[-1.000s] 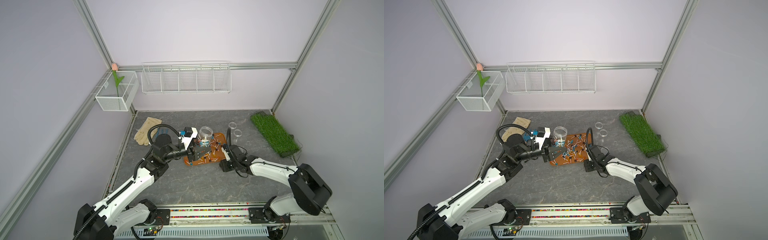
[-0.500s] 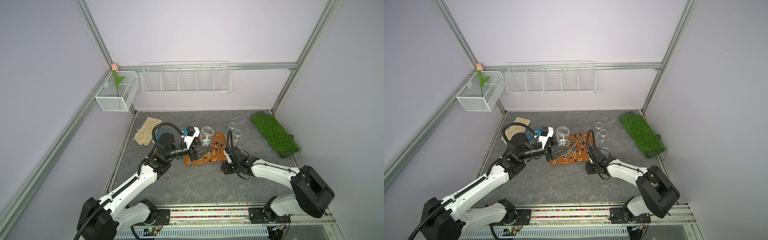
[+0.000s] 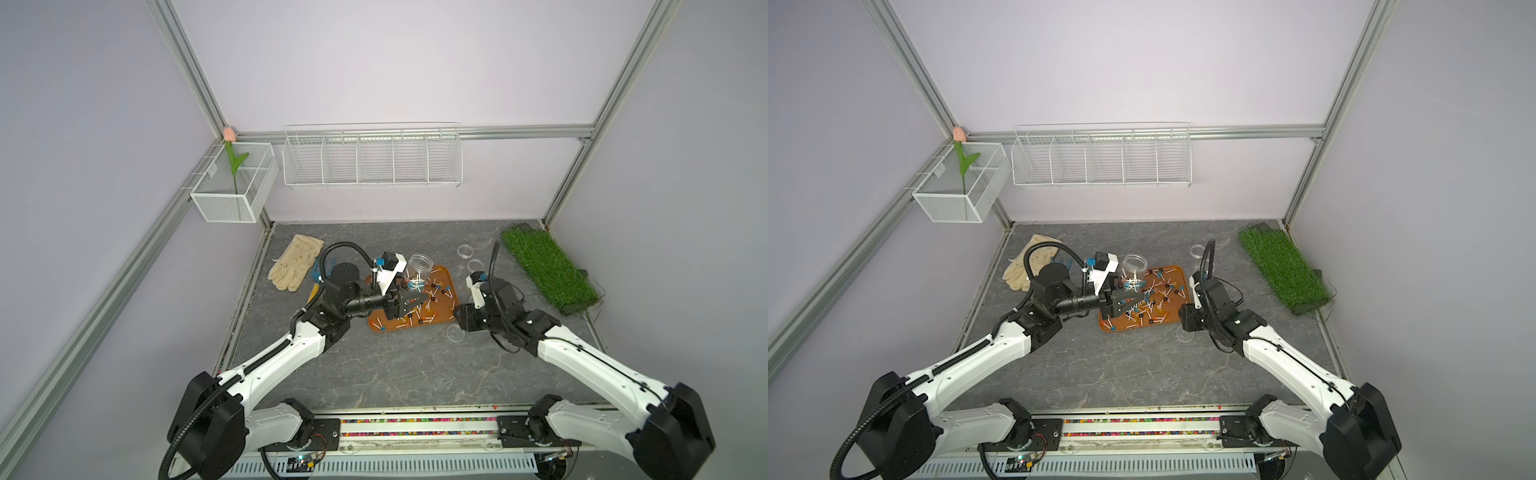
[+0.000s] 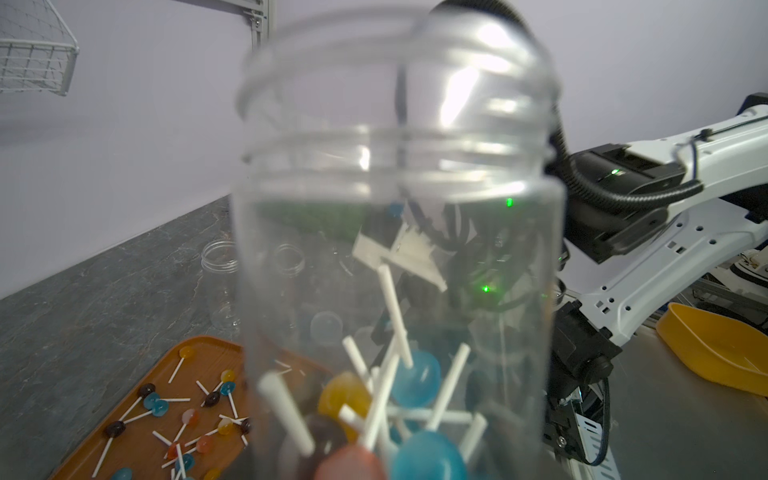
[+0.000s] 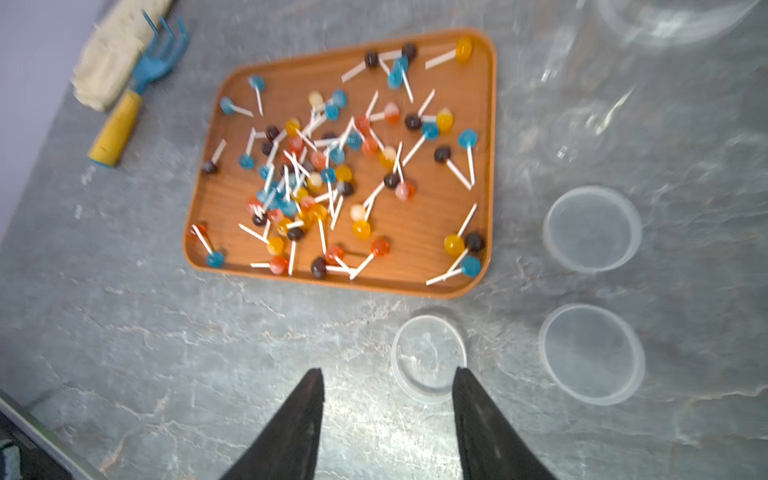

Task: Pour the candies out of the jar
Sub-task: 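Adjust the lid at the center of the board, then pour the candies out of the jar onto the tray.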

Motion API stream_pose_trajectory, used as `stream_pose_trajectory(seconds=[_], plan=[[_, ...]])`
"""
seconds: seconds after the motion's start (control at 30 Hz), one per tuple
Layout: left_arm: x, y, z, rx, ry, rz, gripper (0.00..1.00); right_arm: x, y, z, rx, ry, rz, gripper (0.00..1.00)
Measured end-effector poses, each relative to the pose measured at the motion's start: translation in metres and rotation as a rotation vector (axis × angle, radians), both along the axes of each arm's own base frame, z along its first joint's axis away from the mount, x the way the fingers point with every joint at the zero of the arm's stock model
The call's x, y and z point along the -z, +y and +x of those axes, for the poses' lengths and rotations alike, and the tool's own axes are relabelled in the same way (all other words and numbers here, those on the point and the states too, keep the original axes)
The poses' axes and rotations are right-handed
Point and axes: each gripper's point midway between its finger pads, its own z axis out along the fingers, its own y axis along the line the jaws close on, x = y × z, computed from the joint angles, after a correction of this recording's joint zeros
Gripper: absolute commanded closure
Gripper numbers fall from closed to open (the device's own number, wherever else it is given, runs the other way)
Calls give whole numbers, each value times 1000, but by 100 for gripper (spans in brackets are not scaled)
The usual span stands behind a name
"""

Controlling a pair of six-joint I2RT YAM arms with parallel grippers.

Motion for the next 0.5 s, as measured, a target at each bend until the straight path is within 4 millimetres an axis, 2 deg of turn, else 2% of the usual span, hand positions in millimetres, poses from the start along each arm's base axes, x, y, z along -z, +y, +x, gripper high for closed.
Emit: stream_pose_trajectory(seconds=[0.13, 0.37, 0.5], plan=[[19, -7, 10, -6, 49, 20, 45, -28, -12, 6, 39, -89, 26, 39], [64, -11, 31, -79, 165, 127, 46, -52, -35, 14, 112, -167, 41, 30], [90, -11, 43, -151, 214, 258, 46, -68, -46, 12, 143, -227, 77, 26]])
